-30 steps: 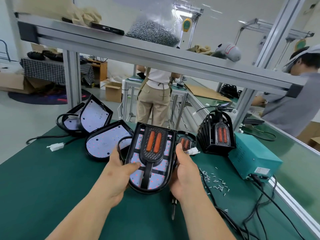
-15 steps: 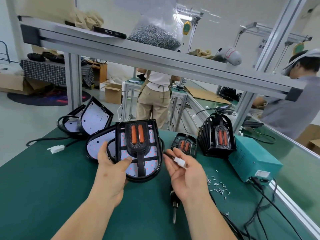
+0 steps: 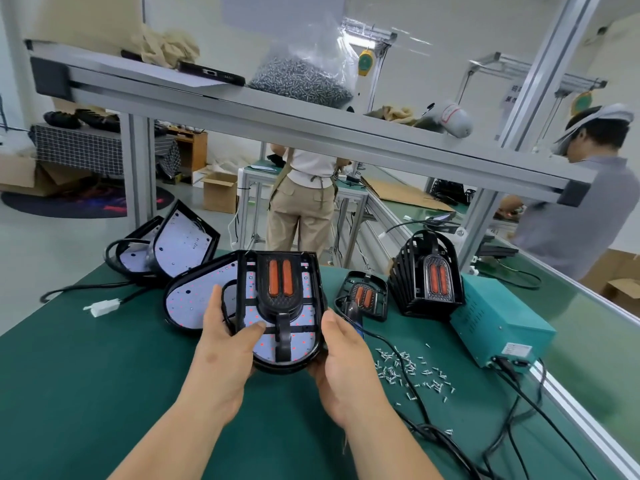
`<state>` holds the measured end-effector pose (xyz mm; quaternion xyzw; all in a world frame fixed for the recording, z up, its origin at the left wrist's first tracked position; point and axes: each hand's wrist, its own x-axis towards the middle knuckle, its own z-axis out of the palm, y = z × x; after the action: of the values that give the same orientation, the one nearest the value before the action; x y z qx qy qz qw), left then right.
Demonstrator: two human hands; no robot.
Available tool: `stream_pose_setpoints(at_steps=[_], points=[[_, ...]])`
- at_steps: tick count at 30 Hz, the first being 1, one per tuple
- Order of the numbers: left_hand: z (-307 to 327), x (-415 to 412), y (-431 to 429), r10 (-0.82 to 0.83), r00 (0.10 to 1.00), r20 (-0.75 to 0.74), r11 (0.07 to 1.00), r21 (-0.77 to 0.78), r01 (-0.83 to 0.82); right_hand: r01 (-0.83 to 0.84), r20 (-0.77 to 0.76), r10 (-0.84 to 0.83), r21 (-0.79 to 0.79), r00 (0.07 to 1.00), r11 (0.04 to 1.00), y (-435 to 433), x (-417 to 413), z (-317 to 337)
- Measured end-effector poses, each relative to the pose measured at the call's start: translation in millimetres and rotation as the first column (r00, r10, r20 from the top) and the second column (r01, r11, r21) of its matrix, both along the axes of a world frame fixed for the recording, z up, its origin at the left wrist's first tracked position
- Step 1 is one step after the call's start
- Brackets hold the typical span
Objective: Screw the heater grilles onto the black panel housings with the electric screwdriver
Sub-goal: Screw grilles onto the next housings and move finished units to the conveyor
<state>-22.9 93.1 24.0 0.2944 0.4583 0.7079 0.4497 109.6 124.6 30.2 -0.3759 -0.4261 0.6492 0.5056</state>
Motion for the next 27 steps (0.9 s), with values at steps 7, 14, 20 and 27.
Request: stream_pose_setpoints(at_steps=[7,14,20,27], points=[[1,9,1,-0.114,0.977,0.178,0.990,0.105,0.097,0.168,-0.088,-0.170,-0.033,0.981,0.985,4,1,5],[13,15,-1,-0.083,0.975,0.207,0.989,0.134,0.056,0.237,-0.022,-0.237,-0.008,0.971,0.971,-3,4,22],[35,53,-9,-0.179,0.966,0.186,0.980,0.118,0.159,0.359,-0.023,-0.359,0.018,0.933,0.933,-20,43,27],[49,137,-18,-0.384,0.915,0.124,0.923,0.080,0.377,0.533,-0.005,-0.533,0.010,0.846,0.846,-48,124,33]])
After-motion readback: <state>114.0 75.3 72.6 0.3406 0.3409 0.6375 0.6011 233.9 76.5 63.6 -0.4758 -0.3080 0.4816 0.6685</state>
